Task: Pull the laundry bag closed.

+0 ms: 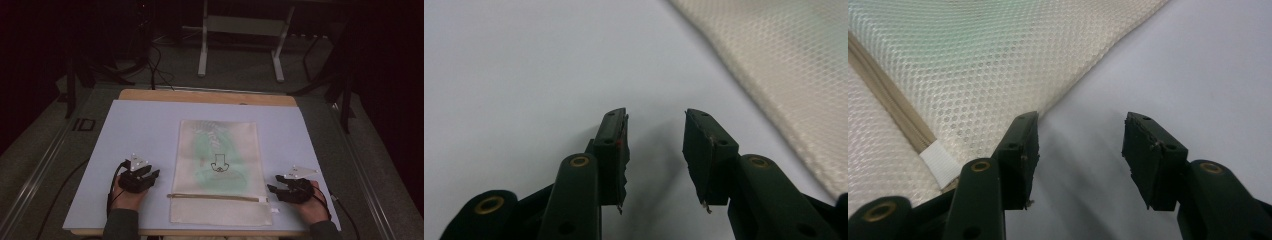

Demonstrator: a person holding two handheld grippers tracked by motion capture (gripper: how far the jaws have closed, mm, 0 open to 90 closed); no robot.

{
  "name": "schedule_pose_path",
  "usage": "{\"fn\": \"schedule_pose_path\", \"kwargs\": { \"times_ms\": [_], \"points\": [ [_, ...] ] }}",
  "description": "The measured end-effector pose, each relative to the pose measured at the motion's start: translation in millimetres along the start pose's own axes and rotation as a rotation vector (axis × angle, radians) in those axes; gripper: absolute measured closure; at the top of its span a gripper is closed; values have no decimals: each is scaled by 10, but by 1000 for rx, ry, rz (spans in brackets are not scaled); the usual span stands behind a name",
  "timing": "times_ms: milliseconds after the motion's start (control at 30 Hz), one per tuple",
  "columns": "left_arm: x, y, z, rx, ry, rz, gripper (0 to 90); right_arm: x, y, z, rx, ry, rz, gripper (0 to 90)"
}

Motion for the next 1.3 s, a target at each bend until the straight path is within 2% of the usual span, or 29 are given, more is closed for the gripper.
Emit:
{"fn": "schedule_pose_path", "kwargs": {
  "times_ms": [267, 400, 533, 800, 1300],
  "points": [
    [4, 47, 12, -8, 7, -44, 620, 11, -43, 29, 20, -10, 19, 508],
    [16, 67, 19, -14, 14, -57, 618, 6, -128, 79, 50, -19, 62, 505],
    [9, 78, 16, -20, 6, -71, 632, -6, -179, 110, 68, -30, 77, 507],
    [2, 86, 10, -26, -5, -80, 649, -22, -272, 175, 105, -48, 108, 539],
    [-4, 123, 6, -42, -12, -89, 641, -68, -396, 292, 155, -74, 131, 521]
  ]
}}
Point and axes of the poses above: each handheld gripper's, and its own axes: x roughly backward along the jaws, z roughly out of its top, y roughly to its right, the point moved 6 cm from there along -x, roughly forward along the jaws, and after that the axes turned 1 degree about y, right-handed, at the moved point
